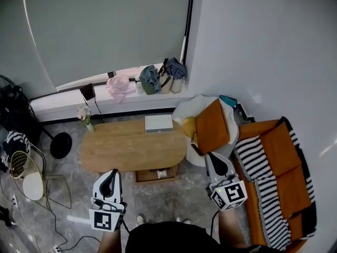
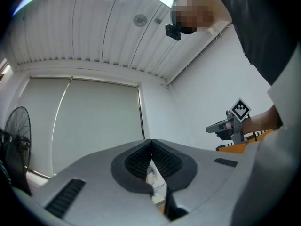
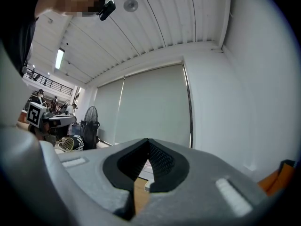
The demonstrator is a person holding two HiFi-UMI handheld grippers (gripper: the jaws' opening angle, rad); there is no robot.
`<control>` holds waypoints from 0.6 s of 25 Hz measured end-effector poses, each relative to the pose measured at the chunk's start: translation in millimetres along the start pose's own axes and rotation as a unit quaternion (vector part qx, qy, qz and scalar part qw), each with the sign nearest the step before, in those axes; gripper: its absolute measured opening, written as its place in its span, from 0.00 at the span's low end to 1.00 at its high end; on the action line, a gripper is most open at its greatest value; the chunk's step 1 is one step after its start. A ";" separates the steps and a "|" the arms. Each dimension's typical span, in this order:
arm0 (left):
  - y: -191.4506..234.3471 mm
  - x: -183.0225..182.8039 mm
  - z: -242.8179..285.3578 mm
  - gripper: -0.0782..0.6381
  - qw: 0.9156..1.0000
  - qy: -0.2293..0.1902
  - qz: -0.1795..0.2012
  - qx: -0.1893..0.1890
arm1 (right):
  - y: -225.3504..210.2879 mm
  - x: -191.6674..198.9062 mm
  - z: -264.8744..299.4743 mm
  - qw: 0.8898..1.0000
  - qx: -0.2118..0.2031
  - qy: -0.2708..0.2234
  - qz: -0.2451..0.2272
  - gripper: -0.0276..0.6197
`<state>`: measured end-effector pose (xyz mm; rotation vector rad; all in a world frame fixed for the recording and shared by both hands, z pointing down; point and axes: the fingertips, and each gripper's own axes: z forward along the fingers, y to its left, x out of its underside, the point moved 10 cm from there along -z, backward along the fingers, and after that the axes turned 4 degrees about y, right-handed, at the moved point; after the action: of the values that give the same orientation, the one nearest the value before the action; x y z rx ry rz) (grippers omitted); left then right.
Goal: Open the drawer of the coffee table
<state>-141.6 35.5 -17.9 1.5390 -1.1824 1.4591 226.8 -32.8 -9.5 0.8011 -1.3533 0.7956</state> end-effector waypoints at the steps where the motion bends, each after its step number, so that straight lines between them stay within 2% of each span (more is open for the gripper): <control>1: 0.5 0.8 0.0 0.12 1.000 0.001 0.001 0.001 | 0.7 0.0 0.6 1.000 0.000 0.000 -0.001 0.04; 15: 7.0 -1.6 -3.3 0.12 1.000 0.002 0.003 0.005 | 11.7 -0.4 17.0 1.000 -0.016 -0.007 0.007 0.04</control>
<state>-149.1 36.4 -19.8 1.5403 -1.1797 1.4742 208.1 -41.4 -8.6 0.7751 -1.3828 0.7785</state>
